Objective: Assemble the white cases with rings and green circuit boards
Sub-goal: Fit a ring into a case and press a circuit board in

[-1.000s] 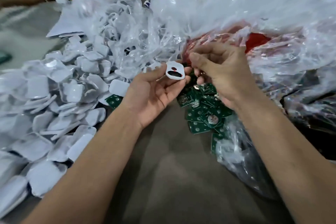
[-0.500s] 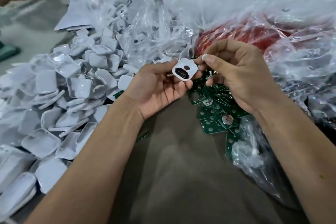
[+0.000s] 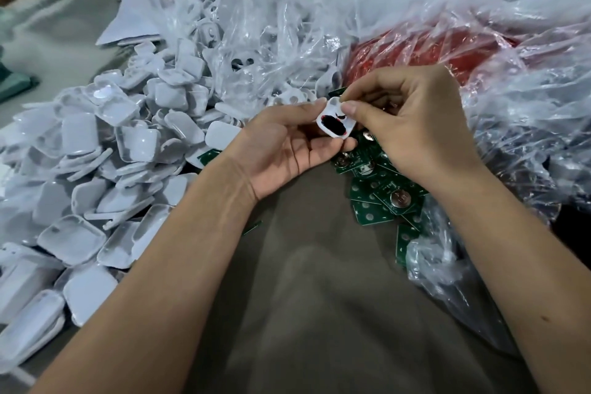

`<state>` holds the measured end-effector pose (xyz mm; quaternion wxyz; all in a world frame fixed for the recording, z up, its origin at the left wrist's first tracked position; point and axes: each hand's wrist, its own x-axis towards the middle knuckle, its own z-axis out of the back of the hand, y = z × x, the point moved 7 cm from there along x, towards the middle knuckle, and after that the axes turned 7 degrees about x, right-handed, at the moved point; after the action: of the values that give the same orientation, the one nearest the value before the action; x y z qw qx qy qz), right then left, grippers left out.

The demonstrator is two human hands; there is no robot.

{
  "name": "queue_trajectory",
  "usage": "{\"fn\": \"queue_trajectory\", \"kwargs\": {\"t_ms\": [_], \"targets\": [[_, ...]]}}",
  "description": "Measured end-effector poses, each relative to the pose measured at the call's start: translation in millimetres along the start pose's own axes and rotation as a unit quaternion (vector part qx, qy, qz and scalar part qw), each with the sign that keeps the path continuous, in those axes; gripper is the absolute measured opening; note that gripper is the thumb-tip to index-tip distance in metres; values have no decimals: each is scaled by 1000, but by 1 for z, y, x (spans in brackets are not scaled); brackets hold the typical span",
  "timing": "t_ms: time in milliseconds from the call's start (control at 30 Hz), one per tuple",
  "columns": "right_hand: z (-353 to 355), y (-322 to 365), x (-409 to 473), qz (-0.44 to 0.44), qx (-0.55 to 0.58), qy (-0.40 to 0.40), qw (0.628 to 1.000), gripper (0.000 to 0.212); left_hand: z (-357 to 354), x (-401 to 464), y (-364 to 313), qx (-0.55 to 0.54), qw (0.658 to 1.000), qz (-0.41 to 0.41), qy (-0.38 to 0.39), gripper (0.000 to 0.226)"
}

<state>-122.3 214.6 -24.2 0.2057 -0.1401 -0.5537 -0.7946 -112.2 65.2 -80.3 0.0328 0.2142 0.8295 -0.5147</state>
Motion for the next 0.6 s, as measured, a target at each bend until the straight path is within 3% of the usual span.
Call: {"fn": "queue_trajectory", "kwargs": {"t_ms": [600], "targets": [[-6, 9, -3, 8, -56, -1, 998, 8, -2, 1, 0, 7, 1000, 4, 4, 23]]}}
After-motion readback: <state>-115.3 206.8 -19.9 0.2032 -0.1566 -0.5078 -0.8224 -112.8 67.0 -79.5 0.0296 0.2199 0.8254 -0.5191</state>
